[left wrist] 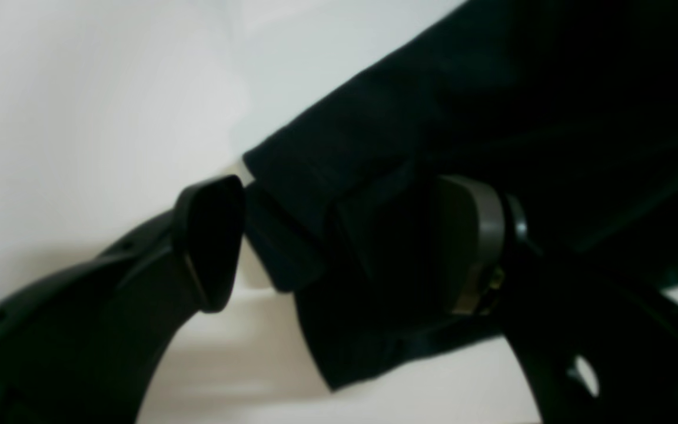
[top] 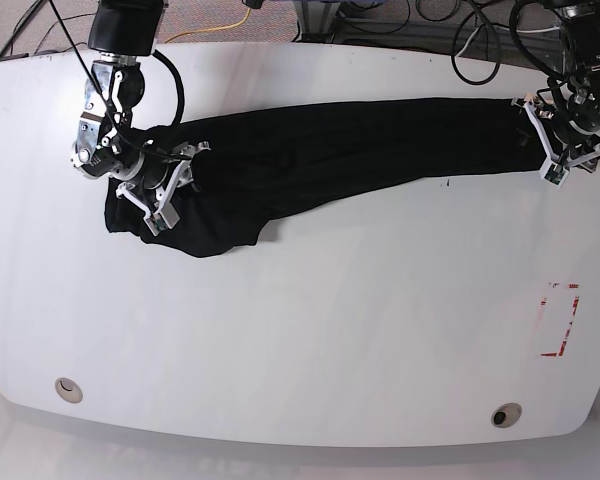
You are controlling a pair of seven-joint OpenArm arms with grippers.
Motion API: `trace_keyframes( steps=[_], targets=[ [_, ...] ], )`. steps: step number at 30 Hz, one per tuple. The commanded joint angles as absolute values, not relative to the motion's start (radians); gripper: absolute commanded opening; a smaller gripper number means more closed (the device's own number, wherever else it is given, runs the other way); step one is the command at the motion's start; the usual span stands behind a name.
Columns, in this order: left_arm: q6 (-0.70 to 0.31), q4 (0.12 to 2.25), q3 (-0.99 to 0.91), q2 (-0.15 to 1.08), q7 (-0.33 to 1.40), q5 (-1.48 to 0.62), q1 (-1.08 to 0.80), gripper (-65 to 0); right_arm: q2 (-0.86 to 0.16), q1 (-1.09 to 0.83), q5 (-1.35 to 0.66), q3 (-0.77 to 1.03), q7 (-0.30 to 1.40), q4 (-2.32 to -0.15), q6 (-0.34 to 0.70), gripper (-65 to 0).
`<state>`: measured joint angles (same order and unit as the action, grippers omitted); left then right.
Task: Layout the t-shirt on the table in an organized manner, then fold the t-shirt properly
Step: 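Release the shirt end with the left gripper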
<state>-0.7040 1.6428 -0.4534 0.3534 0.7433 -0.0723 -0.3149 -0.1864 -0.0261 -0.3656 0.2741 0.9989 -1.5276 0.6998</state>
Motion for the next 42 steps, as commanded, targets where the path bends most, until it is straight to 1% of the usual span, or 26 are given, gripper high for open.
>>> trace_keyframes(
  steps=[1, 11, 13, 16, 22, 31, 36, 42],
  targets=[
    [-0.698, 1.656, -0.475, 0.372, 0.739, -0.071, -0.312, -19.2, -0.199, -0.021, -0.344, 0.277, 1.023, -1.532, 0.698, -45.7],
    [-0.698, 1.762, -0.622, 0.367, 0.742, -0.073, -0.311, -19.3, -0.202, -0.021, -0.344, 0.278, 1.023, -1.534, 0.698, -45.7],
    [-0.698, 1.779, -0.639, 0.367, 0.742, -0.073, -0.311, -20.1, -0.208, -0.021, -0.344, 0.278, 1.023, -1.535, 0.698, -45.7],
    [-0.698, 1.797, -0.676, 0.371, 0.742, -0.074, -0.309, -23.2, -0.219, -0.021, -0.351, 0.278, 1.023, -1.535, 0.698, -45.7],
    [-0.698, 1.827, -0.743, 0.372, 0.746, -0.094, -0.285, -23.9, -0.219, -0.019, -0.346, 0.278, 1.023, -1.535, 0.698, -45.7],
    [-0.698, 1.847, -0.845, 0.380, 0.891, -0.154, -0.193, -24.0, -0.220, -0.008, -0.346, 0.278, 1.023, -1.535, 0.698, -45.7],
    [-0.698, 1.847, -0.828, 0.371, 0.981, -0.257, -0.166, -24.2, -0.220, -0.007, -0.349, 0.278, 1.023, -1.537, 0.698, -45.7],
    [-0.698, 1.871, -0.751, 0.288, 1.001, -0.317, -0.166, -24.3, -0.217, -0.005, -0.346, 0.277, 1.023, -1.535, 0.698, -45.7]
  ],
)
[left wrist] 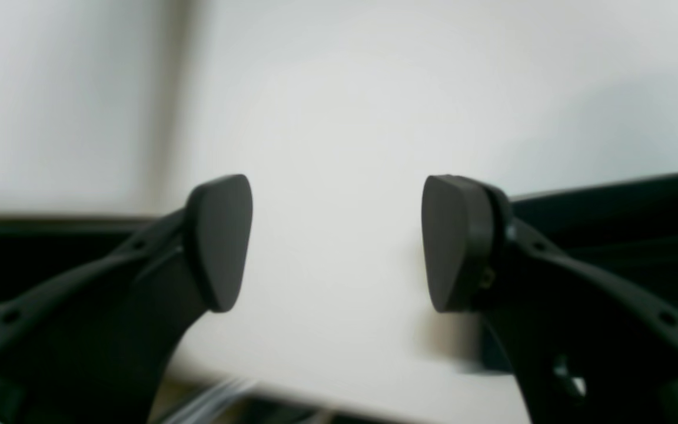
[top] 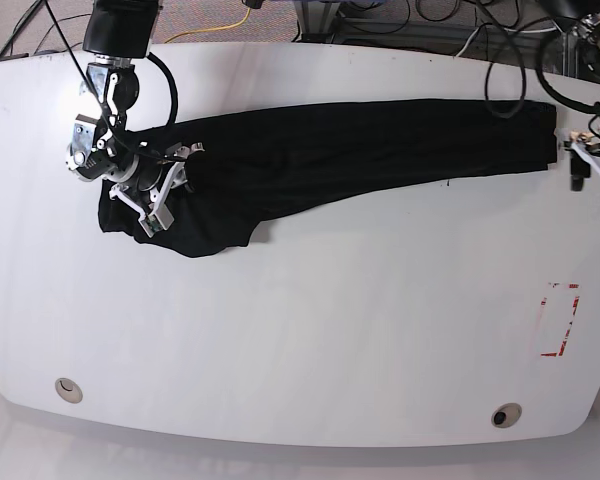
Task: Layout the t-shirt on the table in an organized manner, then fold the t-shirt properly
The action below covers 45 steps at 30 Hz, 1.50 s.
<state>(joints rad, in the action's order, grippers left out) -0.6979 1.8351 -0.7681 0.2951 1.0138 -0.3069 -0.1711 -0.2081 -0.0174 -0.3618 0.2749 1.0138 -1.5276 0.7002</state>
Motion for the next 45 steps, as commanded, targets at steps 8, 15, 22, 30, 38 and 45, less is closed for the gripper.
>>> trace_keyframes(
  steps=[8, 15, 22, 30, 38, 45],
  targets=[
    [-0.698, 1.919, -0.619, 0.154, 1.000, -0.214, -0.173, -24.3, -0.214, -0.005, -0.344, 0.274, 1.023, -1.535, 0.698, -45.5],
    [-0.698, 1.917, -0.595, 0.117, 0.923, -0.150, -0.232, -39.4, -0.214, -0.005, -0.344, 0.274, 1.023, -1.534, 0.698, -45.5],
    [-0.698, 1.906, -0.498, 0.171, 0.912, -0.120, -0.312, -55.6, -0.214, -0.005, -0.344, 0.278, 1.023, -1.534, 0.698, -45.5],
    [-0.698, 1.770, -0.490, 0.194, 0.909, -0.120, -0.321, -56.0, -0.214, -0.005, -0.344, 0.278, 1.023, -1.534, 0.698, -45.5],
    [-0.698, 1.570, -0.449, 0.219, 0.791, -0.035, -0.248, -56.0, -0.214, -0.005, -0.344, 0.280, 1.023, -1.532, 0.698, -45.5],
    [-0.698, 1.423, -0.378, 0.251, 0.739, 0.004, -0.151, -56.0, -0.214, -0.004, -0.343, 0.280, 1.021, -1.532, 0.698, -45.5]
  ],
)
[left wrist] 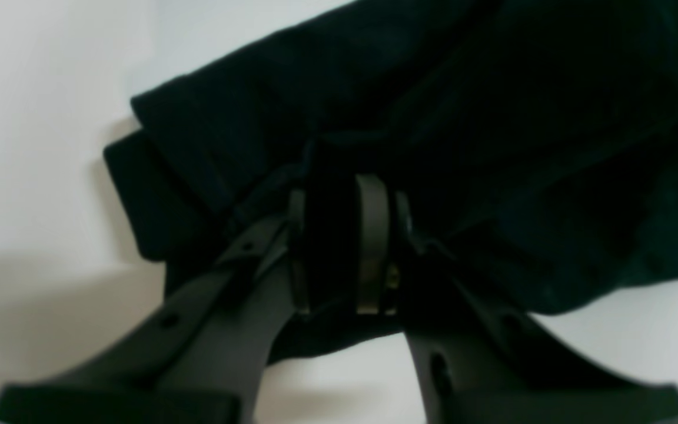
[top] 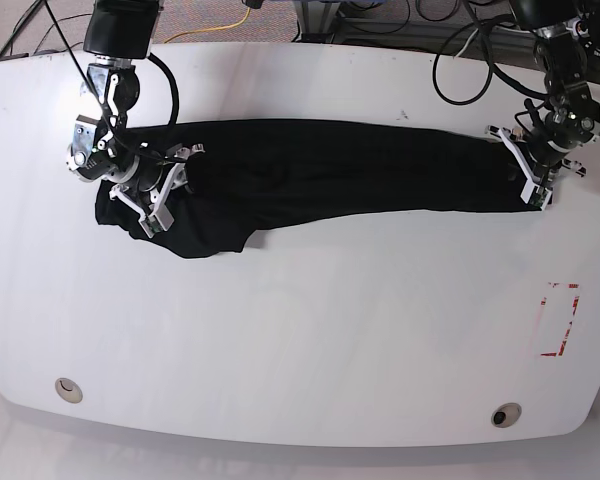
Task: Layout the t-shirt on the table in an organized manner, then fold the t-shirt properly
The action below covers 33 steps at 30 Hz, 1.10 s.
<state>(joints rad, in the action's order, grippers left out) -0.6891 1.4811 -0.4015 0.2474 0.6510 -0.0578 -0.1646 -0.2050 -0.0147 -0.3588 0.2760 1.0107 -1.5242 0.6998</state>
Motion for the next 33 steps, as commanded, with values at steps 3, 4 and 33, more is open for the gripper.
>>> trace_keyframes(
  steps=[3, 4, 33],
  targets=[
    [-0.698, 1.389, -0.371, 0.263, 0.739, 0.004, -0.110, -56.0, -0.214, 0.008, -0.343, 0.280, 1.021, -1.531, 0.698, -45.5],
    [-0.698, 1.386, -0.371, 0.263, 0.739, 0.004, -0.101, -56.0, -0.214, 0.008, -0.343, 0.280, 1.021, -1.531, 0.698, -45.5],
    [-0.698, 1.422, -0.375, 0.277, 0.742, 0.005, -0.134, -56.0, -0.237, 0.173, -0.357, 0.386, 1.216, -1.730, 0.698, -7.3]
  ],
)
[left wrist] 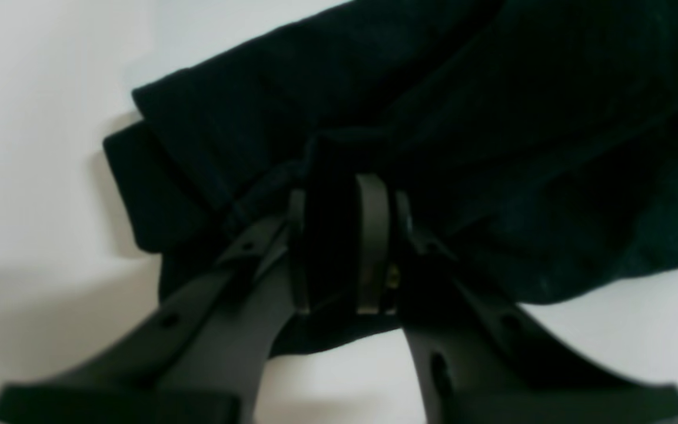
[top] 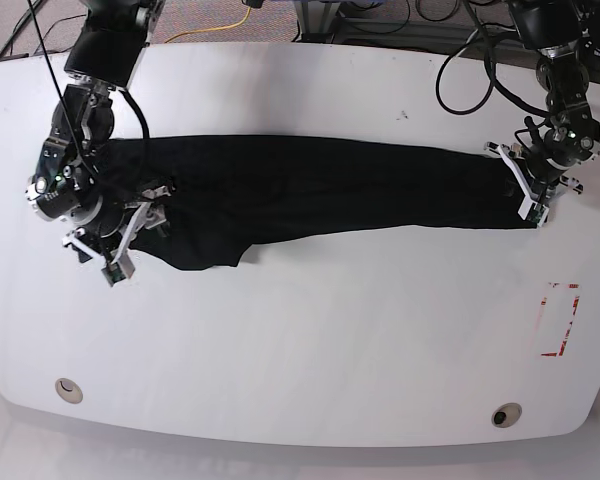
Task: Layout the t-shirt on the table in an organized manner, then fold the t-shirt properly
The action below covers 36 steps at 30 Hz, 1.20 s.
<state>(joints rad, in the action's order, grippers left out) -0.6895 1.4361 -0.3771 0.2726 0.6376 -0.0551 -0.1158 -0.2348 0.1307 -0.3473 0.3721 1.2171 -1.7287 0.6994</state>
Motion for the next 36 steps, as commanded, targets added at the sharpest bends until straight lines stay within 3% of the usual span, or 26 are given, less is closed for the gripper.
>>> trace_keyframes(
  steps=[1, 3, 19, 36],
  targets=[
    [-0.698, 1.420, -0.375, 0.277, 0.742, 0.005, -0.134, -56.0, -0.234, 0.180, -0.355, 0.395, 1.216, -1.719, 0.698, -4.9],
    [-0.698, 1.419, -0.375, 0.277, 0.742, 0.005, -0.134, -56.0, -0.229, 0.211, -0.355, 0.435, 1.216, -1.670, 0.698, 0.0],
    [-0.698, 1.419, -0.371, 0.275, 0.742, 0.005, -0.134, -56.0, -0.259, 0.486, -0.357, 0.478, 1.127, -1.086, 0.698, 0.0],
    [-0.698, 1.419, -0.371, 0.275, 0.742, 0.005, -0.147, -56.0, -0.188, 0.552, -0.357, 0.437, 1.132, -0.944, 0.698, 0.0]
  ],
)
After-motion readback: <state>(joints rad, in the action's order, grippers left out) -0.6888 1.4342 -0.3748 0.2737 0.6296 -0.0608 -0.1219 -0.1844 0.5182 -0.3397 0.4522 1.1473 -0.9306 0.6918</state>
